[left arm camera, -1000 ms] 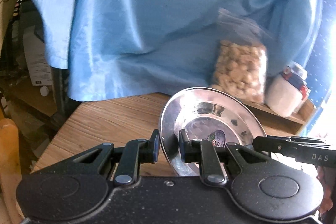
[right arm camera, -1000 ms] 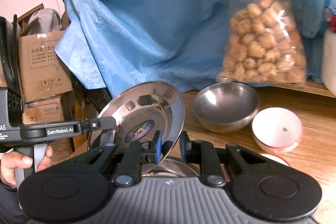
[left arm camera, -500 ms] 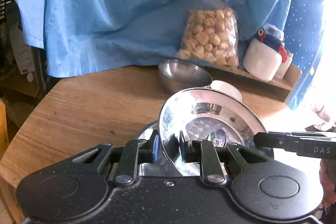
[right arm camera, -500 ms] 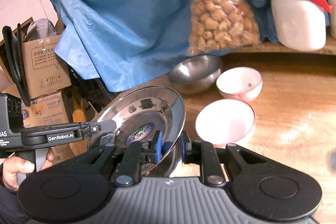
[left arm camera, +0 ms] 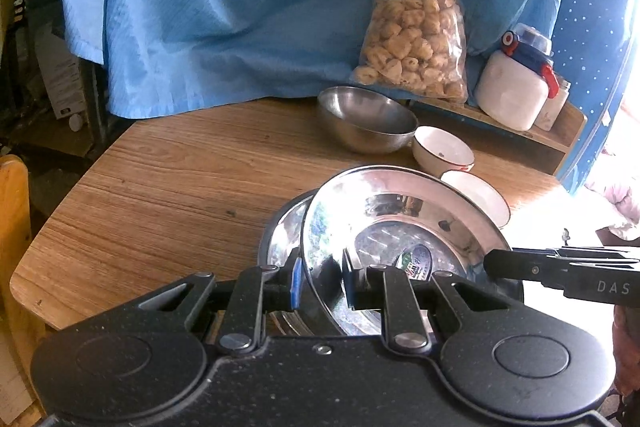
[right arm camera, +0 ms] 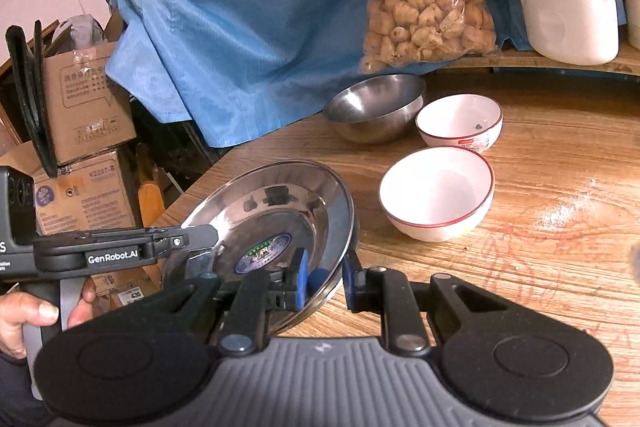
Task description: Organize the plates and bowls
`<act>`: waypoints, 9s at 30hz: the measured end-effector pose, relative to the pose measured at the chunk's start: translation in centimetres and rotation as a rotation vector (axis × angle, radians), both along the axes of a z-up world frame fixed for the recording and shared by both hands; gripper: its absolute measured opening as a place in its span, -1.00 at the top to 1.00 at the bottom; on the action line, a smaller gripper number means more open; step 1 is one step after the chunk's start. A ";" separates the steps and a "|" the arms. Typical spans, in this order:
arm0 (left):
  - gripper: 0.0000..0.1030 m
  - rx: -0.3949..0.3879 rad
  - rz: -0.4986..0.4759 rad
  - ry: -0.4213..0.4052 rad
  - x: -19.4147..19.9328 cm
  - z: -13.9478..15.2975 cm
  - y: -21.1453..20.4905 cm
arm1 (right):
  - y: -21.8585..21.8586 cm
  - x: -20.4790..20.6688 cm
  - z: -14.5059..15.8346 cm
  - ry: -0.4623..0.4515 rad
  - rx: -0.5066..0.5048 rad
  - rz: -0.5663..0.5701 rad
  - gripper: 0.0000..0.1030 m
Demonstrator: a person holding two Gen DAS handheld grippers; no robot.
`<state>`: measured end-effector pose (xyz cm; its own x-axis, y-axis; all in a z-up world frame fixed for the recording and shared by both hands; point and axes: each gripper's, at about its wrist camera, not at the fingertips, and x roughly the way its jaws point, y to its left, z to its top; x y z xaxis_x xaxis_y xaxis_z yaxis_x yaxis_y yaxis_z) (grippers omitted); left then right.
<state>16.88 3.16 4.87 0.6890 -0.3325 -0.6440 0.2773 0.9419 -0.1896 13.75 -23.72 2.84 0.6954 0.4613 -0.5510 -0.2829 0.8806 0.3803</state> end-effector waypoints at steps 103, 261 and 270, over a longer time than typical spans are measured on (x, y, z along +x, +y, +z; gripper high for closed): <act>-0.98 0.012 0.023 -0.052 18.4 -1.1 -4.5 | -3.1 13.8 1.9 -0.066 -0.249 -0.153 -0.99; 0.76 -0.179 -0.314 0.318 -0.1 -1.2 -12.8 | -13.3 -4.5 0.0 0.153 0.101 -0.161 0.70; 0.76 -0.151 -0.290 0.344 0.1 -1.6 -13.0 | -13.4 -3.8 -0.8 0.168 0.118 -0.152 0.70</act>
<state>16.98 -9.86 3.24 0.3088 -0.5869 -0.7484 0.4217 0.7898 -0.4454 9.95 -37.16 2.00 0.6650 0.4266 -0.6130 -0.0752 0.8549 0.5134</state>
